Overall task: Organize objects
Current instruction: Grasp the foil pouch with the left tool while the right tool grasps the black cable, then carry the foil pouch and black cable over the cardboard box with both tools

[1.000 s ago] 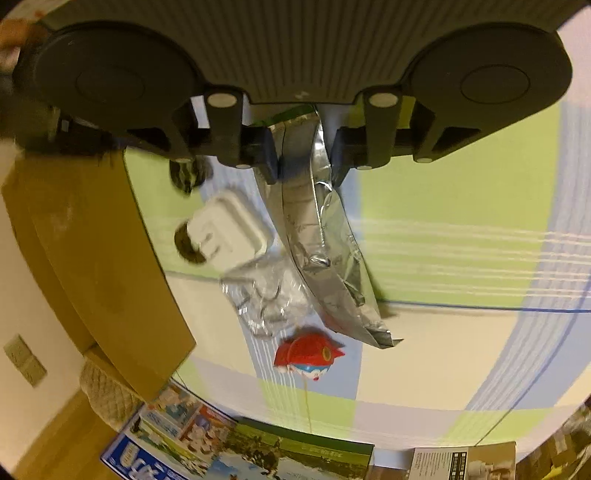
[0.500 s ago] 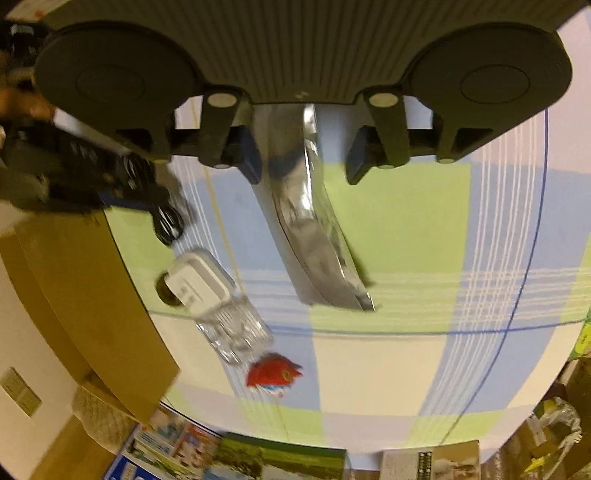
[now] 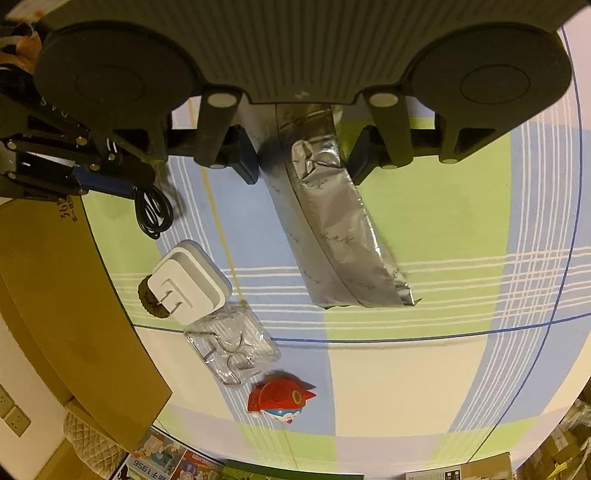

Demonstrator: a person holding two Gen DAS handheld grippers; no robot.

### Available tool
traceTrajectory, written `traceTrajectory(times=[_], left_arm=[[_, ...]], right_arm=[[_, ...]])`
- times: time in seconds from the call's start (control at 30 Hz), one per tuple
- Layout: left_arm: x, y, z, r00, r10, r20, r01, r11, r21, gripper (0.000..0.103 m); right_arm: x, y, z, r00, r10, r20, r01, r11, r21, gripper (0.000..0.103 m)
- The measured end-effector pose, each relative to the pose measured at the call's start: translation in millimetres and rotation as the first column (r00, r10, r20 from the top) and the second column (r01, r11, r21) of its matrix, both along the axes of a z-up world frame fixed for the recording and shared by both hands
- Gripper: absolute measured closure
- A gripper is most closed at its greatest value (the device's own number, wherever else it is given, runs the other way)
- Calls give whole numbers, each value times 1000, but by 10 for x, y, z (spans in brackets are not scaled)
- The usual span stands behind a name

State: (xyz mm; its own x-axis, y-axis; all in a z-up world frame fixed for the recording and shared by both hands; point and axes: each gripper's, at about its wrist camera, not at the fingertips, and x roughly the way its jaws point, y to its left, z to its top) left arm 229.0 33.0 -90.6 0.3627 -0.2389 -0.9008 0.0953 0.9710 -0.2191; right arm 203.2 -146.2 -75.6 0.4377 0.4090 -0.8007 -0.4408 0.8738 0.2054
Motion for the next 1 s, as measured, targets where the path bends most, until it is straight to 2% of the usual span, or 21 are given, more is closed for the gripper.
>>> traceTrajectory(times=[0.1, 0.23, 0.67, 1.0], left_arm=[[-23, 22, 32, 1000, -16, 2, 16, 1000, 2, 68], [-85, 52, 109, 999, -32, 15, 32, 999, 25, 75], [-473, 83, 418, 998, -15, 67, 15, 1000, -8, 75], [-837, -163, 841, 988, -13, 155, 20, 999, -47, 75]], right_arm=[[-5, -2, 7, 1000, 0, 3, 0, 1000, 1, 93], [-19, -5, 18, 1000, 1, 8, -1, 1000, 4, 93], [-310, -23, 180, 999, -6, 34, 6, 1000, 3, 93], [-628, -232, 636, 992, -87, 92, 85, 996, 30, 93]])
